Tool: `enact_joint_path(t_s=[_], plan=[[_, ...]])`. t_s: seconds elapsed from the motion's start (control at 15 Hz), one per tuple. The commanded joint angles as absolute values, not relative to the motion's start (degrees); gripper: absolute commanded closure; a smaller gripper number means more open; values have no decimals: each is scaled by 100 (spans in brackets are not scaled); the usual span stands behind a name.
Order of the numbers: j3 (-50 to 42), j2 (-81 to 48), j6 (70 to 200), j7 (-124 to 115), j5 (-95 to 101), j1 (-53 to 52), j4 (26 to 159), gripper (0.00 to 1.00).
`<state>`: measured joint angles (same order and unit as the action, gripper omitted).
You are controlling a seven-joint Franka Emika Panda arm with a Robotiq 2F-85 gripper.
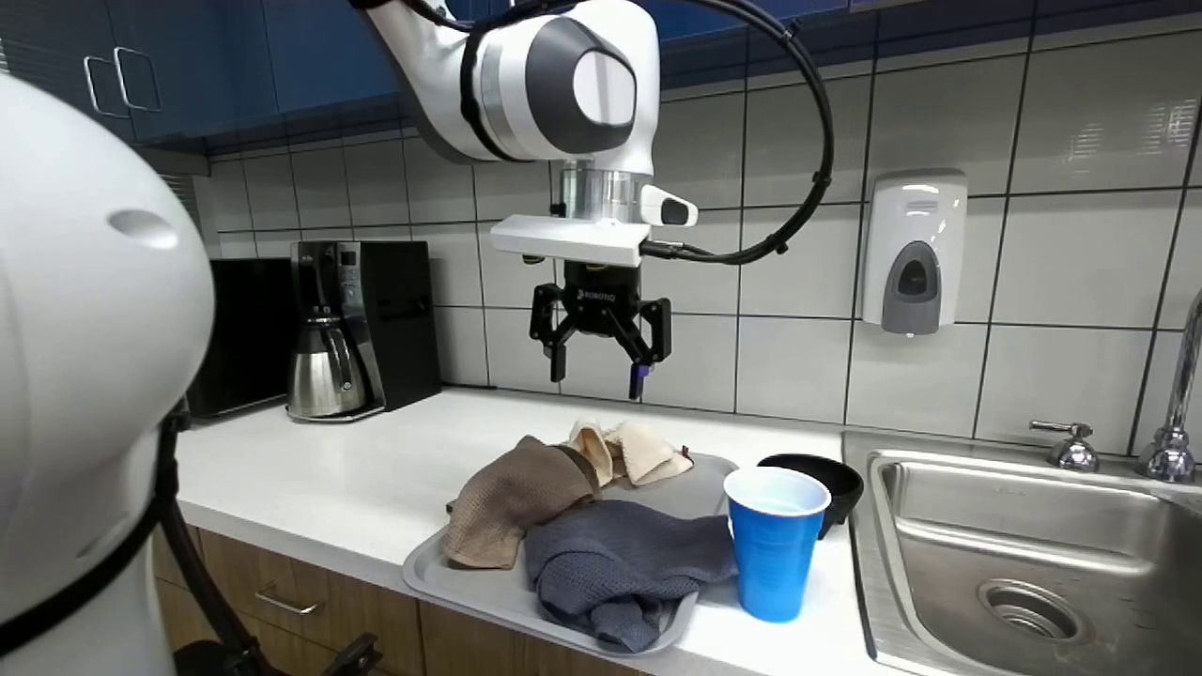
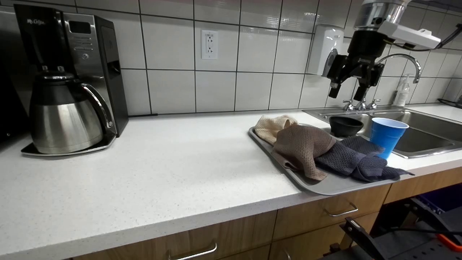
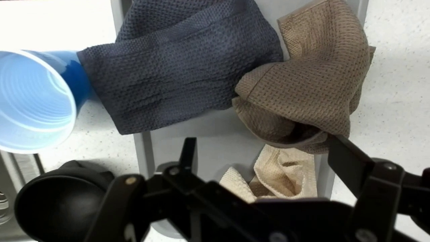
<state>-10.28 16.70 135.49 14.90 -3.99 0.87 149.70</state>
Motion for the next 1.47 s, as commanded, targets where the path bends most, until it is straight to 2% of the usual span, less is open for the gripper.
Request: enact_joint_path(t_s=[0.0, 1.4], plan=[[-882, 1464, 13714, 1505, -647, 25, 14934, 0], [-192, 33, 15006, 1641, -1099, -296, 15043, 0]])
